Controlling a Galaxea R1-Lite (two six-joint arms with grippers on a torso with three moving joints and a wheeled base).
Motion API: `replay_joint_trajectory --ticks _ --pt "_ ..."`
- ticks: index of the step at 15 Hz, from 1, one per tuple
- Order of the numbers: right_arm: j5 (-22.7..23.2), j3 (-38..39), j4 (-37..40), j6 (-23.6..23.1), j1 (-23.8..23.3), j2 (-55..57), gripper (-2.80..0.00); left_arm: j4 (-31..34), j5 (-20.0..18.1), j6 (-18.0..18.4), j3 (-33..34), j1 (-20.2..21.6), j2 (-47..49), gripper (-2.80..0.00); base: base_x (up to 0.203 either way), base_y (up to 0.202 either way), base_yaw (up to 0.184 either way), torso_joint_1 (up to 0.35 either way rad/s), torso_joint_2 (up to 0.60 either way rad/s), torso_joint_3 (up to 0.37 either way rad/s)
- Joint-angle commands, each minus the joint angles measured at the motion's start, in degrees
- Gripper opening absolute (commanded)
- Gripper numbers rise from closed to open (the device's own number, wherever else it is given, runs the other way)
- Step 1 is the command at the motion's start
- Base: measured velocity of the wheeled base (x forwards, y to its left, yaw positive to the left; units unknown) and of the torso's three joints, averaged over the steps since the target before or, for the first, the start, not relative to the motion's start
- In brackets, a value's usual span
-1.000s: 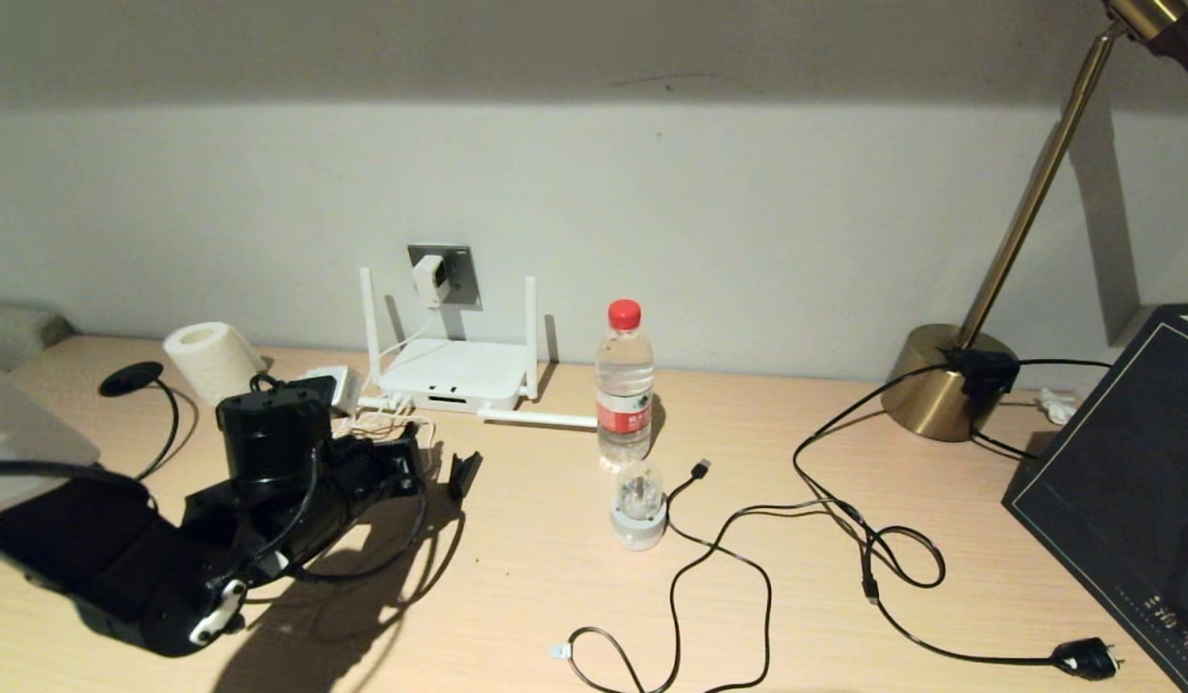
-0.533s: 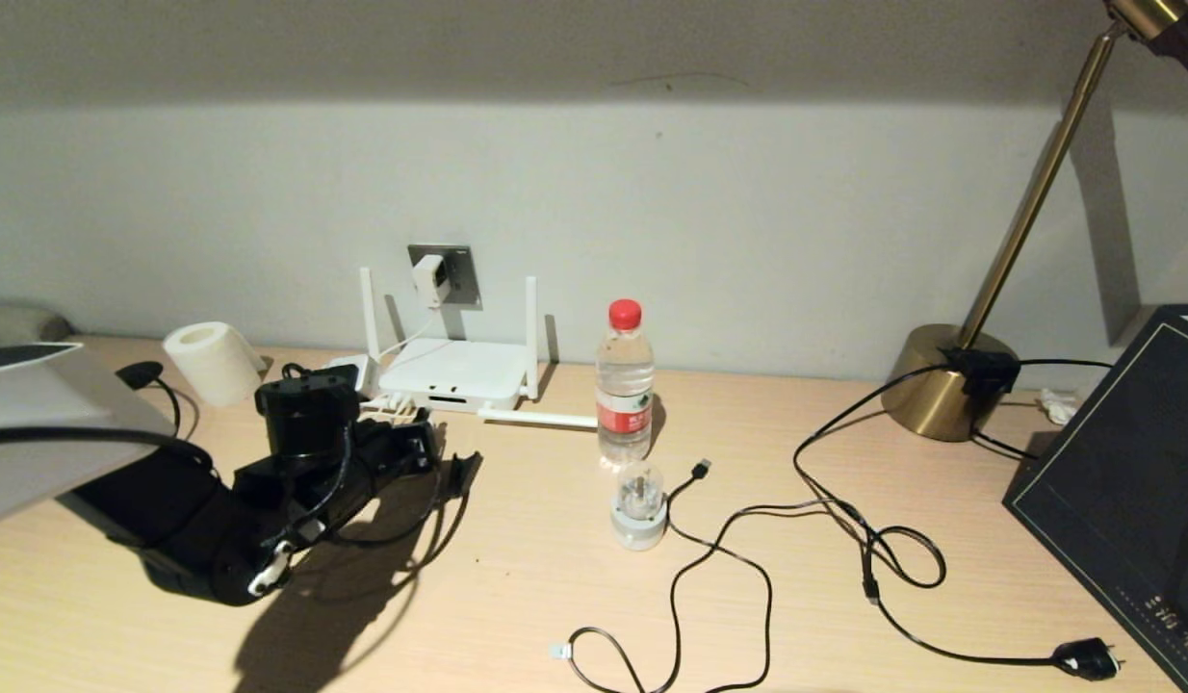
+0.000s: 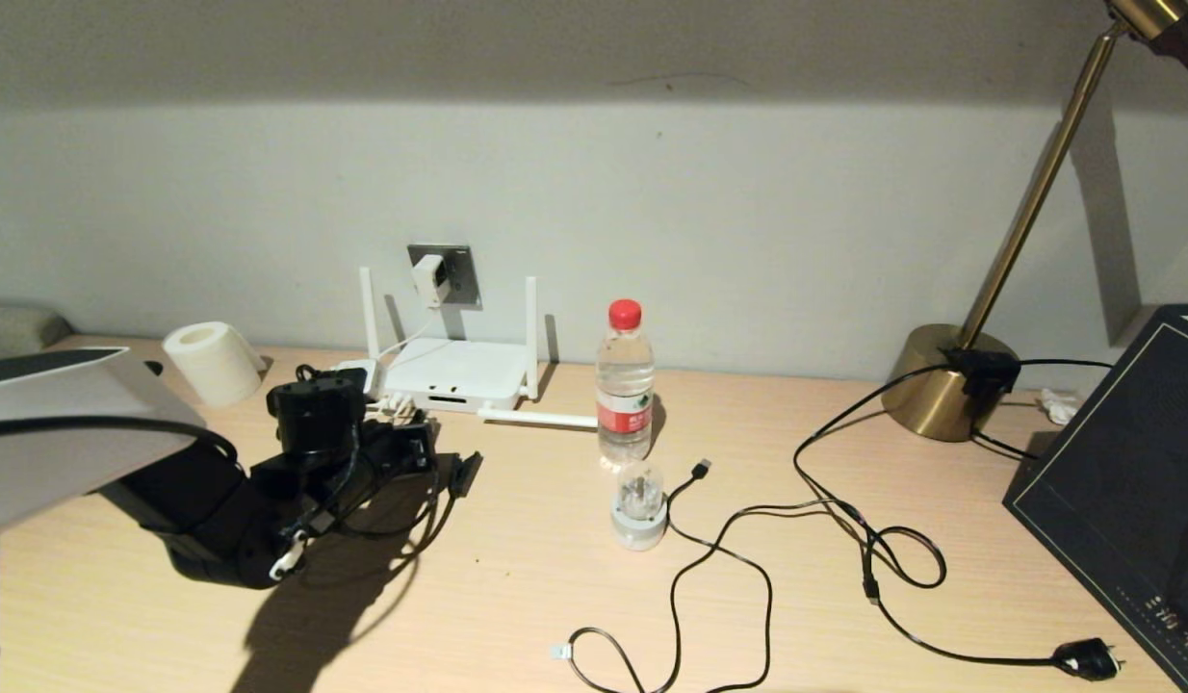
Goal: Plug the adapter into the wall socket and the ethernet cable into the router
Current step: Align cable and router interface
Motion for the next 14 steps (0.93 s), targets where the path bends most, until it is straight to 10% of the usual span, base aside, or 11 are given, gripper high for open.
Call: replay_joint_trajectory --ticks 1,14 --pt "0.02 2.02 -0.07 0.0 0.0 0.09 -2.8 -0.35 -0.12 0.03 -0.13 0.21 0.25 -2.8 0.0 0.0 0.0 0.0 0.0 0.0" --pt "0.02 2.02 -0.07 0.0 0.0 0.09 -2.8 -0.62 -0.47 -0.14 2.33 0.3 -1.59 -2.8 0.0 0.0 0.0 0.0 0.0 0.0"
